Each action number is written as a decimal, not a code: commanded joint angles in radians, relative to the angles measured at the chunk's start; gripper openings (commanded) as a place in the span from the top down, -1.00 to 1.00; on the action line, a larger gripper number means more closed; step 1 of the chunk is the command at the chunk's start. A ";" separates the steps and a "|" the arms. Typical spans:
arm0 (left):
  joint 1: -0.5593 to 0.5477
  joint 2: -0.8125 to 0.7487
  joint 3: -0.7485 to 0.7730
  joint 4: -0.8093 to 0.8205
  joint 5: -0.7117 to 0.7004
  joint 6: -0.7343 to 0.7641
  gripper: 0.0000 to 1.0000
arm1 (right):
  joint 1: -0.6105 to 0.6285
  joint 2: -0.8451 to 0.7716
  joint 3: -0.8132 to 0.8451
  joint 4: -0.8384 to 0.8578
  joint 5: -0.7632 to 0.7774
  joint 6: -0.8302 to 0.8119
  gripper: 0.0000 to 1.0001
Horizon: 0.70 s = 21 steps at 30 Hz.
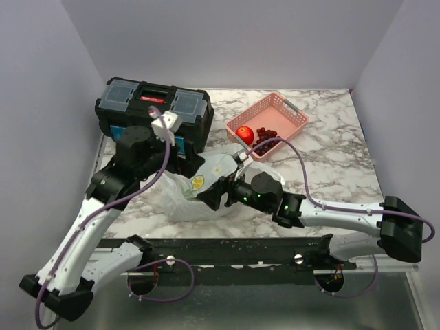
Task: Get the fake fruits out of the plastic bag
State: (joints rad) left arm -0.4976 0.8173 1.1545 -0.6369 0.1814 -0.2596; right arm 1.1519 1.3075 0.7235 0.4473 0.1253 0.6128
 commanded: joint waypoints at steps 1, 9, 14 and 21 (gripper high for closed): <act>-0.056 0.114 0.023 -0.065 0.182 0.113 -0.98 | 0.000 -0.098 -0.059 -0.115 -0.036 0.001 -0.82; -0.225 0.209 -0.012 -0.062 -0.118 0.169 -0.97 | 0.000 -0.233 -0.154 -0.150 -0.074 -0.035 -0.81; -0.345 0.366 0.045 -0.123 -0.335 0.185 -0.98 | 0.000 -0.298 -0.203 -0.149 -0.061 -0.034 -0.81; -0.385 0.597 0.148 -0.198 -0.565 0.163 -0.97 | -0.001 -0.350 -0.235 -0.168 0.005 -0.013 -0.81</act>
State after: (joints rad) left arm -0.8829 1.3308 1.2316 -0.7593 -0.1638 -0.0940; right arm 1.1519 0.9886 0.5091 0.3038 0.0860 0.5941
